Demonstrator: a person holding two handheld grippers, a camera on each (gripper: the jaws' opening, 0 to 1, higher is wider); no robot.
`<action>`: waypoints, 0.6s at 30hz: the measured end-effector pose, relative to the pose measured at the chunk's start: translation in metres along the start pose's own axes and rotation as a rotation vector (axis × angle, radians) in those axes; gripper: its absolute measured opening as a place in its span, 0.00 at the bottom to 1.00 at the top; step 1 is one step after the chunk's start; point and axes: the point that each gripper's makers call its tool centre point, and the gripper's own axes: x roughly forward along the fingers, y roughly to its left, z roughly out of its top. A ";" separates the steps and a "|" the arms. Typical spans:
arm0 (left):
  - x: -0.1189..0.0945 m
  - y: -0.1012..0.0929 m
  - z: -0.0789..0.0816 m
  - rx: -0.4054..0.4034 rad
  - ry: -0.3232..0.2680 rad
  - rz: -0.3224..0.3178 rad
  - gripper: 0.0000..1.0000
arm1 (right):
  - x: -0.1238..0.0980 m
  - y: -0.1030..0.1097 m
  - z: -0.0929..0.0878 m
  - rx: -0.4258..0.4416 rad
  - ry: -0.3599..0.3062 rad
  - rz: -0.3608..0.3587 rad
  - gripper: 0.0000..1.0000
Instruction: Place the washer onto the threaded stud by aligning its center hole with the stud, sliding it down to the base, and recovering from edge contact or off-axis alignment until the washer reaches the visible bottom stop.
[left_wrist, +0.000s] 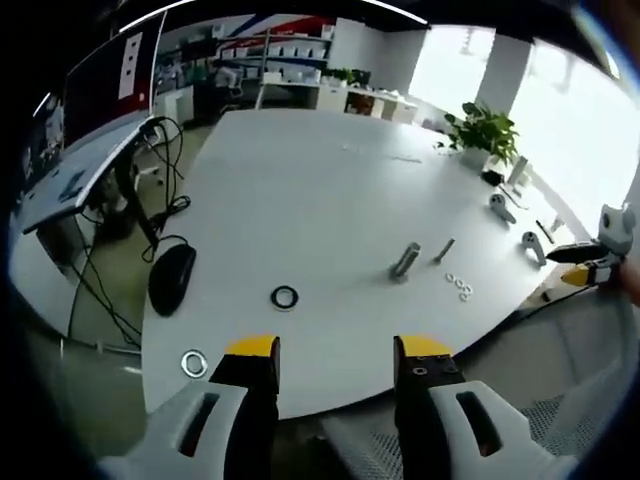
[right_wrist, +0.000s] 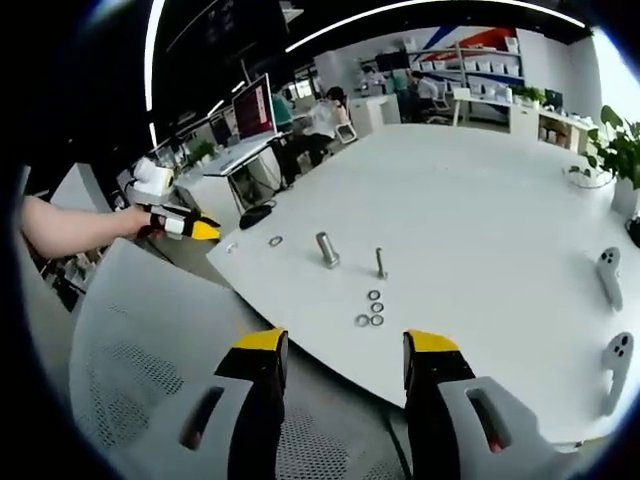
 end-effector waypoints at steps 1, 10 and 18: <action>0.001 0.001 -0.001 0.002 0.003 0.001 0.44 | 0.000 0.000 0.000 0.000 0.000 0.000 0.49; 0.009 0.015 -0.009 -0.018 0.036 0.018 0.45 | 0.002 0.001 -0.004 -0.005 0.023 0.010 0.49; 0.015 0.046 -0.024 0.011 0.113 0.067 0.45 | 0.001 0.000 -0.003 0.004 0.011 0.007 0.48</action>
